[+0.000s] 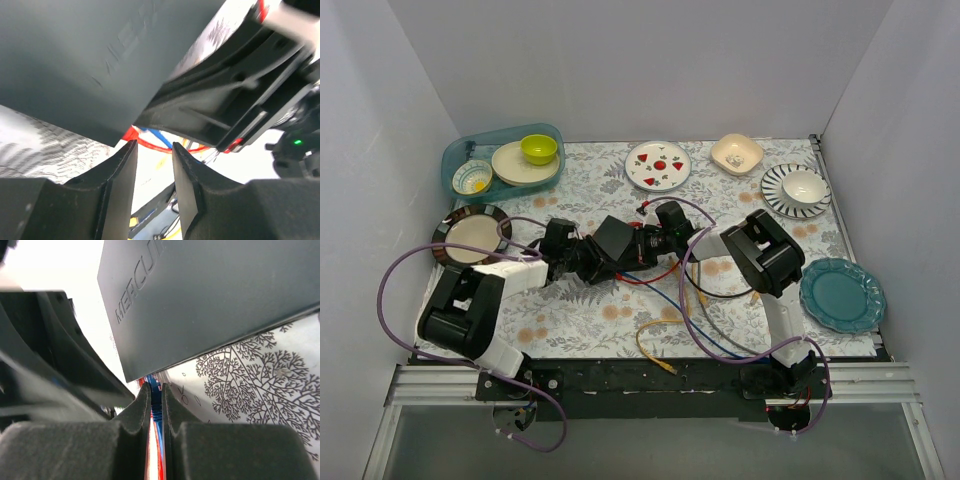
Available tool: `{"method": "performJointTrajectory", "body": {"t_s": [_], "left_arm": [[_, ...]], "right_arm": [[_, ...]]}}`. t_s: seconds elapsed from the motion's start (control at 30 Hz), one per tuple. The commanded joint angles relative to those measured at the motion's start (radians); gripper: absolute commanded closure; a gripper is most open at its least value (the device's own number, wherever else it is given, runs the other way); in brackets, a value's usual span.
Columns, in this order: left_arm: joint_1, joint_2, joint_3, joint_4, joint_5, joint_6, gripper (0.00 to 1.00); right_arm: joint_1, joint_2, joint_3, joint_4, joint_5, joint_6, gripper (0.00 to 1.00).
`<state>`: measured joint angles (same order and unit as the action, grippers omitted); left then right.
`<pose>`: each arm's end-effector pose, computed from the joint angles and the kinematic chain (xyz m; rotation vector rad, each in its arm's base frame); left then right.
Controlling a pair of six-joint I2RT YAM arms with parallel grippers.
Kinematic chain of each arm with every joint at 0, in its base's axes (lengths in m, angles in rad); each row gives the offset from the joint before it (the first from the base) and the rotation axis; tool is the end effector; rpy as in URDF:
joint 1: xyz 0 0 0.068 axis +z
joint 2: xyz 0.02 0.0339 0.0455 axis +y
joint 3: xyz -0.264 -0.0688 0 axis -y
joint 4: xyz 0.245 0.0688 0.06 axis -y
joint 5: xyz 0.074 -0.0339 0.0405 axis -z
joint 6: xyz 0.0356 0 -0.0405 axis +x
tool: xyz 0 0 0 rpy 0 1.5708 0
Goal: Pull the plug from the switch port
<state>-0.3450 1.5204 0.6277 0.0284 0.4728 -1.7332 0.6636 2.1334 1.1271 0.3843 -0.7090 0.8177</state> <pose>0.2540 -0.1085 0.1436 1.6181 -2.3374 1.2458 0.3203 0.2798 0.1031 -0.2763 2.4836 1.5213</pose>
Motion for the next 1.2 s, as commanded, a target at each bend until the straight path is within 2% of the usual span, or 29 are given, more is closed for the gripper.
{"method": "performJointTrajectory", "body": {"t_s": [0.0, 0.3, 0.73, 0.87, 0.93, 1.0, 1.03, 1.07, 1.13, 1.17], "left_arm": [[-0.035, -0.003, -0.007, 0.031, -0.049, -0.017, 0.67], [-0.042, 0.044, 0.073, -0.137, -0.281, 0.017, 0.68], [-0.034, 0.152, 0.142, -0.271, -0.410, 0.023, 0.69], [-0.012, 0.103, 0.115, -0.249, -0.387, 0.026, 0.68], [0.004, 0.039, 0.095, -0.199, -0.355, 0.032, 0.68], [0.018, -0.012, 0.072, -0.168, -0.310, 0.046, 0.67], [0.021, -0.035, 0.067, -0.141, -0.294, 0.050, 0.66], [0.024, -0.086, 0.061, -0.130, -0.278, 0.057, 0.65], [0.038, -0.127, 0.061, -0.102, -0.232, 0.064, 0.64], [0.044, -0.165, 0.064, -0.097, -0.220, 0.064, 0.63]], "right_arm": [[0.008, 0.022, -0.003, -0.117, 0.063, -0.028, 0.99], [0.011, 0.013, -0.012, -0.137, 0.056, -0.049, 0.99], [0.010, -0.059, -0.118, -0.176, 0.049, -0.115, 0.99], [-0.002, -0.144, -0.144, -0.220, 0.167, -0.164, 0.99], [-0.007, -0.197, -0.127, -0.309, 0.242, -0.213, 0.99], [-0.016, -0.230, -0.078, -0.382, 0.382, -0.248, 0.99], [-0.016, -0.248, -0.058, -0.515, 0.440, -0.284, 0.99], [-0.019, -0.257, -0.037, -0.559, 0.542, -0.294, 0.99], [-0.027, -0.288, -0.018, -0.613, 0.598, -0.313, 0.99], [-0.039, -0.303, -0.021, -0.598, 0.599, -0.322, 0.95]]}}
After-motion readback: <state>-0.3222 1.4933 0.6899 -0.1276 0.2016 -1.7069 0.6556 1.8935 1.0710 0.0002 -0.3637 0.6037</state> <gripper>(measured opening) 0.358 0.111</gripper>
